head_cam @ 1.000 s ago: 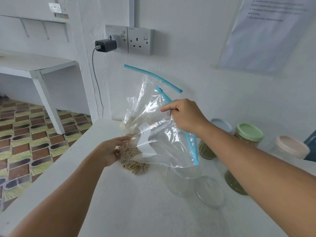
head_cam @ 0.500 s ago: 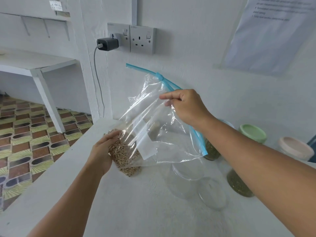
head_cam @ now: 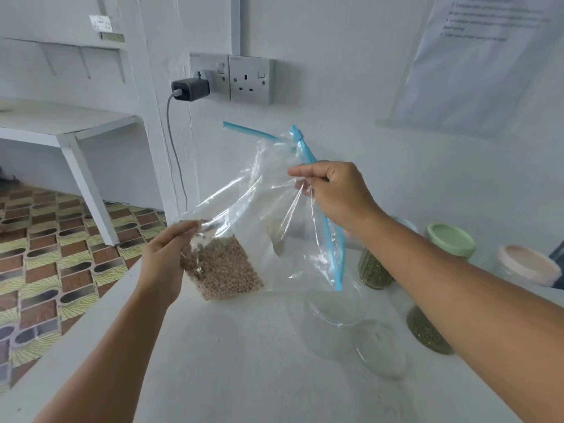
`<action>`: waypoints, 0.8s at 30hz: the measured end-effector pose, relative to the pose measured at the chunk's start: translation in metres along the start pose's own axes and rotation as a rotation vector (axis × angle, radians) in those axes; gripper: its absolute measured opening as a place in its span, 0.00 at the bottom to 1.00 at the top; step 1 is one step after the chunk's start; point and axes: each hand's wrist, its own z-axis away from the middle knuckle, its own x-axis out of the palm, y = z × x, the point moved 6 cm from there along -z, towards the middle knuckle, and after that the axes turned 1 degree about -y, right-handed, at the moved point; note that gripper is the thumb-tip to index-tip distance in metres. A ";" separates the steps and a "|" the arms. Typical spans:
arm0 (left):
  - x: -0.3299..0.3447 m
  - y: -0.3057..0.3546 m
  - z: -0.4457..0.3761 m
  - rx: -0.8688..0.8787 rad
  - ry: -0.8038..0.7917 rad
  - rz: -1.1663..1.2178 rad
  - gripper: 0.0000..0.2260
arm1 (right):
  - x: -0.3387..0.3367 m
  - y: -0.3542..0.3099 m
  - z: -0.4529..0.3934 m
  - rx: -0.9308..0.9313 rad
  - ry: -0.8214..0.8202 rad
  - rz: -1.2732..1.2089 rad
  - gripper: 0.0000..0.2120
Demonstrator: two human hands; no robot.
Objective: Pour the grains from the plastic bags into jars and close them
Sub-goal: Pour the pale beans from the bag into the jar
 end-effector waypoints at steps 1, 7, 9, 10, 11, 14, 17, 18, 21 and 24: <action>-0.002 -0.003 0.003 -0.007 0.012 -0.018 0.14 | 0.002 0.003 0.003 0.002 -0.009 0.011 0.19; -0.014 -0.023 0.008 -0.228 0.026 0.051 0.13 | 0.002 0.010 0.007 0.008 -0.026 0.017 0.19; -0.012 -0.024 0.007 -0.321 -0.025 0.078 0.13 | 0.000 0.011 0.008 0.013 -0.032 0.017 0.19; -0.012 -0.025 0.005 -0.332 -0.034 0.067 0.12 | 0.000 0.012 0.009 0.013 -0.034 0.017 0.19; -0.012 -0.026 0.003 -0.329 -0.028 0.066 0.12 | 0.000 0.013 0.009 0.012 -0.034 0.018 0.19; -0.011 -0.027 -0.003 -0.287 -0.008 0.114 0.10 | -0.001 0.013 0.011 0.017 -0.030 0.029 0.21; -0.007 -0.022 -0.006 -0.242 0.033 0.124 0.11 | -0.003 0.012 0.012 0.031 -0.041 0.060 0.21; -0.005 -0.019 -0.006 -0.224 0.046 0.109 0.12 | -0.004 0.013 0.013 0.038 -0.040 0.066 0.20; 0.001 -0.004 -0.004 -0.156 0.075 0.077 0.14 | -0.007 0.020 0.014 0.059 -0.019 0.071 0.20; 0.007 0.003 -0.001 -0.098 0.050 0.039 0.15 | -0.010 0.029 0.015 0.094 -0.006 0.076 0.20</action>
